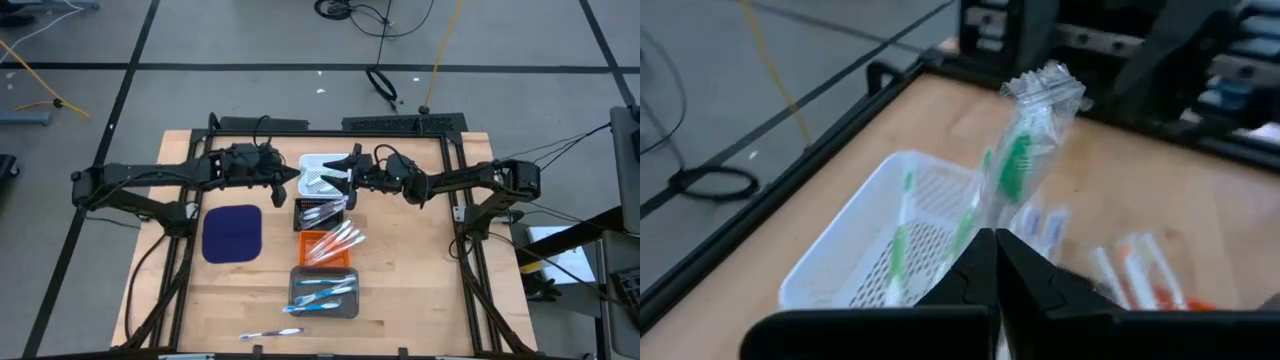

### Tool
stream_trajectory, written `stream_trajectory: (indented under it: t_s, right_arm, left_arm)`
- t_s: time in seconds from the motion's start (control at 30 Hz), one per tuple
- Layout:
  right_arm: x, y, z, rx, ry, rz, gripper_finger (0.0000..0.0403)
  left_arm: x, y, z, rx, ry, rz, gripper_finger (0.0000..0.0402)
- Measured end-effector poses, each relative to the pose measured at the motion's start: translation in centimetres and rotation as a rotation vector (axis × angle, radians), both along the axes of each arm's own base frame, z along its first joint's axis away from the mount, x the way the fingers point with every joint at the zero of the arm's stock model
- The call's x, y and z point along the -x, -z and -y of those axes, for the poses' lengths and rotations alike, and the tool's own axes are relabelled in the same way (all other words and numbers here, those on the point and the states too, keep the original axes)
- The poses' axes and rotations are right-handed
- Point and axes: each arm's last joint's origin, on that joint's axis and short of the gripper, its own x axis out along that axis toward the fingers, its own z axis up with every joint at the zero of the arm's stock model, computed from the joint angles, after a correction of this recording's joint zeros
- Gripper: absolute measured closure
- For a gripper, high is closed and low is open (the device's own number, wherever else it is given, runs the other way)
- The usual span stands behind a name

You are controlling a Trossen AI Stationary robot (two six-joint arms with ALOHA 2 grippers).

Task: Pick & Place Toothbrushes
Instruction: Put the bottom green toothbrush into the white bin

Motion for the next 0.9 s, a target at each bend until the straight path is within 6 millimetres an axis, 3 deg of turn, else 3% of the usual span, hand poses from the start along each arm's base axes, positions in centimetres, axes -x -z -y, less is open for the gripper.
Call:
stream_trajectory:
  t_s: [0.3, 0.47, 0.6, 0.77, 0.9]
  right_arm:
    - [-2.6, 0.0, -1.1, 0.023, -0.045, -0.001, 0.0234]
    - [-4.9, 0.6, -1.1, 0.037, -0.048, -0.021, 0.0234]
    - [-5.6, -0.3, -1.0, 0.045, -0.054, 0.015, 0.0240]
    - [-5.8, -0.4, -1.0, 0.045, -0.058, 0.013, 0.0285]
    - [-5.7, -0.6, -1.0, 0.047, -0.057, 0.014, 0.0367]
  left_arm:
    - [-0.8, -0.7, 1.2, -0.030, 0.048, 0.092, 0.0402]
    - [-0.7, -0.5, 1.5, -0.035, 0.032, 0.063, 0.0402]
    - [-0.8, -0.2, 1.9, -0.034, 0.041, 0.039, 0.0401]
    - [-0.8, -0.1, 2.2, -0.037, 0.047, 0.025, 0.0401]
    - [-0.8, -0.1, 2.2, -0.040, 0.043, 0.025, 0.0401]
